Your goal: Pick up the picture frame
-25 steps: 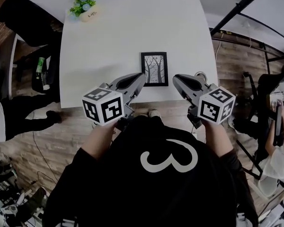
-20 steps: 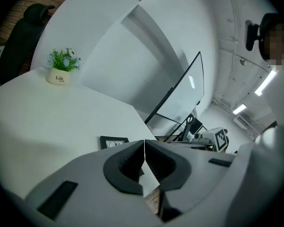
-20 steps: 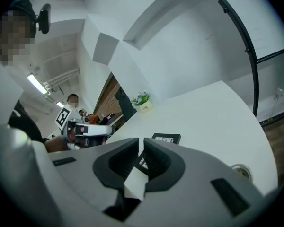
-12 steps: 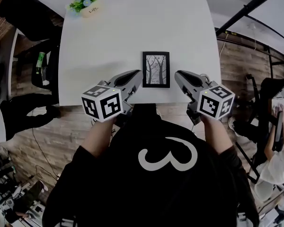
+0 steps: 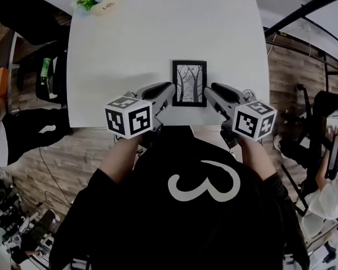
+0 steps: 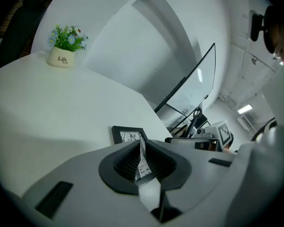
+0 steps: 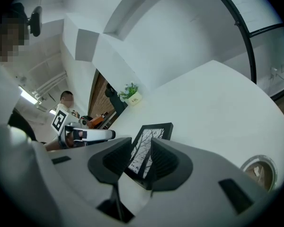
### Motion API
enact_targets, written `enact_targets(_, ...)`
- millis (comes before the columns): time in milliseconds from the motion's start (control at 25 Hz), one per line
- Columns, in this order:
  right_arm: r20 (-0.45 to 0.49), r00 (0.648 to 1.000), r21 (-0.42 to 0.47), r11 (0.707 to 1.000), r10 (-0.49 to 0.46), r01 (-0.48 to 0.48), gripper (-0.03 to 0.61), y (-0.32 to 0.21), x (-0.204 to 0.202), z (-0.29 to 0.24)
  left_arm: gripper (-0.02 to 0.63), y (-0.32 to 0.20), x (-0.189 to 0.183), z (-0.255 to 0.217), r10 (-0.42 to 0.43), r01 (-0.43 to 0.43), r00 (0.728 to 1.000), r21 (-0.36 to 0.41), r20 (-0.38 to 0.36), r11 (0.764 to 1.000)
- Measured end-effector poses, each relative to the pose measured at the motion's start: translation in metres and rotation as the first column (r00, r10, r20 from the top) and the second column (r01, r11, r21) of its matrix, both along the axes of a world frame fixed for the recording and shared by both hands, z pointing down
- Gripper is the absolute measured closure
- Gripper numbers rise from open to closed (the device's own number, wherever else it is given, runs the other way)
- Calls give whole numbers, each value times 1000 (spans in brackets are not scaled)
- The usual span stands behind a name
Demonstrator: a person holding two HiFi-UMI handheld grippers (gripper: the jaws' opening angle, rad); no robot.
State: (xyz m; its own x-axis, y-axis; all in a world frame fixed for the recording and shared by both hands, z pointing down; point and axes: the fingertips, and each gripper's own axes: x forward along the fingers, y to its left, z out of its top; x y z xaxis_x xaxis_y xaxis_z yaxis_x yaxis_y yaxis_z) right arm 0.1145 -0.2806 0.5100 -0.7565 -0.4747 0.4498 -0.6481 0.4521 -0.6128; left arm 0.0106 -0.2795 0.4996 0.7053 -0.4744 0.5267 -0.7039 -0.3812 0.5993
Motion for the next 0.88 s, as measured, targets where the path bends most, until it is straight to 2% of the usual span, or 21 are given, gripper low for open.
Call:
enact_targets(360, -32, 999, -82, 997, 6, -9, 457, -3, -3, 26, 528, -3, 1, 34, 25, -20, 998, -90, 53, 996)
enact_targets(680, -105, 994, -119, 992, 14, -27, 457, -6, -1, 45, 491, -5, 3, 54, 33, -19, 995, -140, 99, 990)
enact_targets(880, -148, 989, -138, 989, 29, -50, 457, -10, 1, 51, 489, -5, 7, 62, 34, -13, 992, -162, 124, 987)
